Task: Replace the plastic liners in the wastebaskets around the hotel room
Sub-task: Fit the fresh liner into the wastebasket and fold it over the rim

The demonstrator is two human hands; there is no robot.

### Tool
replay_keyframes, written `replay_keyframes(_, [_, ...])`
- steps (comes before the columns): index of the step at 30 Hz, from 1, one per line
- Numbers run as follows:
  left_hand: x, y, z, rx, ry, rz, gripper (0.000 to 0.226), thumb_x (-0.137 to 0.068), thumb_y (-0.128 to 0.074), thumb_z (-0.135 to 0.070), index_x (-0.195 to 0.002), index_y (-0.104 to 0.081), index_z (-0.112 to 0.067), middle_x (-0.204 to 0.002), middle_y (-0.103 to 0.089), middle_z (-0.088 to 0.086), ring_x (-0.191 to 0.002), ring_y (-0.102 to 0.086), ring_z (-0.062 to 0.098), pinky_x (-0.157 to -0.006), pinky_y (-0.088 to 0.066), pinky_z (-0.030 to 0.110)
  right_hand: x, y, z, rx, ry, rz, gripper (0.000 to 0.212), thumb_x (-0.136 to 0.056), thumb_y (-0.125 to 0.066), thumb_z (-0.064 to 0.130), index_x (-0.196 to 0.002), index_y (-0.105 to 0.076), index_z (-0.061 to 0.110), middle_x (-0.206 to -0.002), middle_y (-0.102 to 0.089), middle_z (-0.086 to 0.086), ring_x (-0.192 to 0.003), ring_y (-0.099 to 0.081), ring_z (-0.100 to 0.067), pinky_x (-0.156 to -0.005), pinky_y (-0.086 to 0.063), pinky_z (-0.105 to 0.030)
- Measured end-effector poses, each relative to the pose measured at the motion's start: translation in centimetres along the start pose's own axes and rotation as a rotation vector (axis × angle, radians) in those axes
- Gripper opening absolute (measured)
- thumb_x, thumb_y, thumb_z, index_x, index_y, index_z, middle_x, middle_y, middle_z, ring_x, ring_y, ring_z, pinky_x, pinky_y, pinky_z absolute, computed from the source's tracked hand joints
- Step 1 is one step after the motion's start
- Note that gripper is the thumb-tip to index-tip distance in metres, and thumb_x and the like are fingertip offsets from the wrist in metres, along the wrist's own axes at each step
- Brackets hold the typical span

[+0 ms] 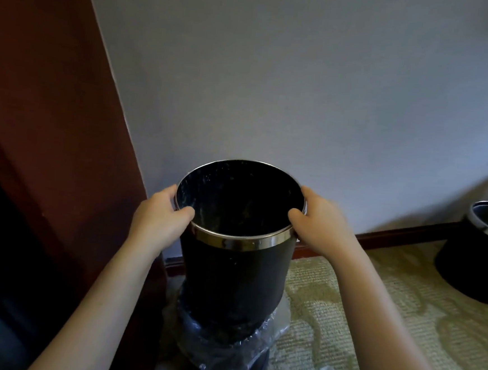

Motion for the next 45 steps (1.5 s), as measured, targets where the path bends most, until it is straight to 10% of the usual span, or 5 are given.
replay_keyframes(9, [-0.3, -0.2, 3.2, 0.029, 0.072, 0.03, 0.026, -0.081, -0.056, -0.011, -0.072, -0.049, -0.035, -0.075, -0.058, -0.014, -0.08, -0.058, 0.019, -0.077, -0.048, 0.036, -0.3, -2.8, 0.4, 0.023, -0.008, 0.101, 0.023, -0.089, -0.046, 0.015, -0.109, -0.053, 0.008, -0.08, -0.065, -0.012, -0.074, -0.059, -0.028, -0.058, -0.044, -0.034])
replay_keyframes(20, [-0.6, -2.3, 7.4, -0.007, 0.121, 0.116, 0.031, -0.079, -0.055, -0.011, -0.101, -0.06, -0.032, -0.071, -0.065, 0.011, -0.057, -0.054, 0.023, -0.054, -0.038, 0.032, 0.2, -6.0, -0.3, 0.082, -0.054, 0.244, 0.025, -0.087, -0.049, 0.021, -0.108, -0.048, 0.008, -0.077, -0.067, -0.011, -0.062, -0.062, -0.024, -0.066, -0.056, -0.039])
replay_keyframes(30, [-0.1, -5.1, 10.7, -0.091, 0.141, 0.133, 0.048, -0.082, -0.054, -0.012, -0.129, -0.051, -0.022, -0.085, -0.059, -0.005, -0.085, -0.058, 0.023, -0.07, -0.046, 0.032, 1.7, -9.3, -2.0, 0.182, -0.133, 0.336, 0.035, -0.087, -0.053, 0.026, -0.114, -0.04, 0.007, -0.079, -0.065, -0.008, -0.064, -0.062, -0.023, -0.055, -0.047, -0.03])
replay_keyframes(36, [0.9, -8.2, 14.3, -0.156, 0.189, 0.253, 0.044, -0.08, -0.054, -0.014, -0.124, -0.049, -0.022, -0.102, -0.065, 0.006, -0.091, -0.06, 0.029, -0.077, -0.051, 0.038, 4.4, -12.7, -4.3, 0.15, -0.258, 0.36, 0.082, -0.088, -0.054, 0.027, -0.152, -0.008, 0.003, -0.078, -0.056, -0.003, -0.069, -0.055, -0.021, -0.047, -0.034, -0.027])
replay_keyframes(45, [1.7, -12.9, 18.9, -0.268, 0.303, 0.415, 0.044, -0.08, -0.051, -0.009, -0.124, -0.044, -0.012, -0.115, -0.061, 0.015, -0.102, -0.059, 0.035, -0.079, -0.05, 0.037, 6.8, -18.2, -7.6, 0.118, -0.387, 0.4, 0.087, -0.088, -0.055, 0.027, -0.153, 0.0, 0.008, -0.081, -0.061, -0.005, -0.071, -0.059, -0.025, -0.046, -0.036, -0.026])
Point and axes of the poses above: each hand's wrist, its own x-axis away from the middle knuckle, its own y-axis out of the back of the hand, z = x × y, the point moved 4 cm from there along -x, towards the middle knuckle
